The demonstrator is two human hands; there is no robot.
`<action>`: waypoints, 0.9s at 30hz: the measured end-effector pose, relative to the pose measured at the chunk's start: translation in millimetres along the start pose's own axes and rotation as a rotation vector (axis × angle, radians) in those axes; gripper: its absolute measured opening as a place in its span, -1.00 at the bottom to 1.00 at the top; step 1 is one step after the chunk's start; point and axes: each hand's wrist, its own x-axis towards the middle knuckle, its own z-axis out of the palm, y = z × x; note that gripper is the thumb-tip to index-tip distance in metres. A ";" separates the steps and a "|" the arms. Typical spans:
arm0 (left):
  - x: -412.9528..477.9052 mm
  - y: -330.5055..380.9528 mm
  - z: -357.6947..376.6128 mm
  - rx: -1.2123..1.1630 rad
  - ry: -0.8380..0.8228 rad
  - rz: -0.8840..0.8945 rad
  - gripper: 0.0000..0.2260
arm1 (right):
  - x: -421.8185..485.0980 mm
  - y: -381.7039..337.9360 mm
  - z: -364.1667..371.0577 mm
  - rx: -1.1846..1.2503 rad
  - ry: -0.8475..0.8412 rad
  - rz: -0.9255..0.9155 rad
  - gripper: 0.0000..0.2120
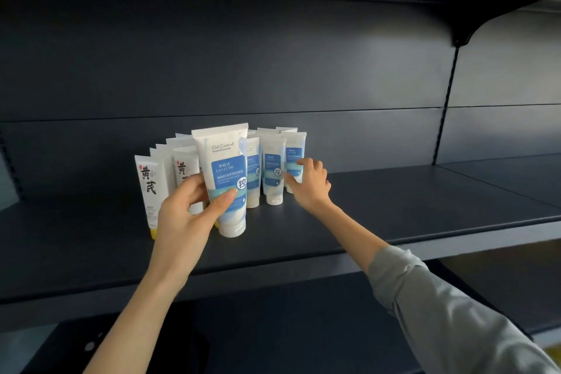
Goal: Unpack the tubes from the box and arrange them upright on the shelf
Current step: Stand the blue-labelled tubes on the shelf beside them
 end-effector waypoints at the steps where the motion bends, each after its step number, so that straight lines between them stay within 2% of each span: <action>1: 1.5 1.1 4.7 -0.002 0.001 0.004 -0.79 | -5.2 0.2 -5.3 -0.021 -0.007 -0.015 -0.56; 3: 4.3 1.9 14.0 -0.020 -0.005 0.018 -0.85 | -16.9 -0.1 -17.8 -0.015 -0.020 -0.057 -0.59; 6: 7.6 2.4 24.8 -0.023 -0.027 0.034 -0.82 | -38.0 -3.0 -36.9 0.090 -0.057 -0.146 -0.58; 10: 13.6 -0.1 34.1 -0.023 -0.016 0.034 -0.84 | -65.9 -8.6 -55.8 0.280 -0.230 -0.271 -0.47; 14: 17.4 -4.1 44.2 0.001 -0.005 0.033 -0.84 | -83.5 -13.0 -61.1 0.342 -0.342 -0.349 -0.45; 21: 16.2 -8.1 57.6 0.085 0.048 0.031 -0.80 | -104.8 -26.0 -55.4 0.457 -0.235 -0.454 -0.38; 27: 8.1 -6.6 63.4 0.146 0.064 0.028 -0.80 | -103.5 -30.7 -39.0 0.468 -0.016 -0.425 -0.48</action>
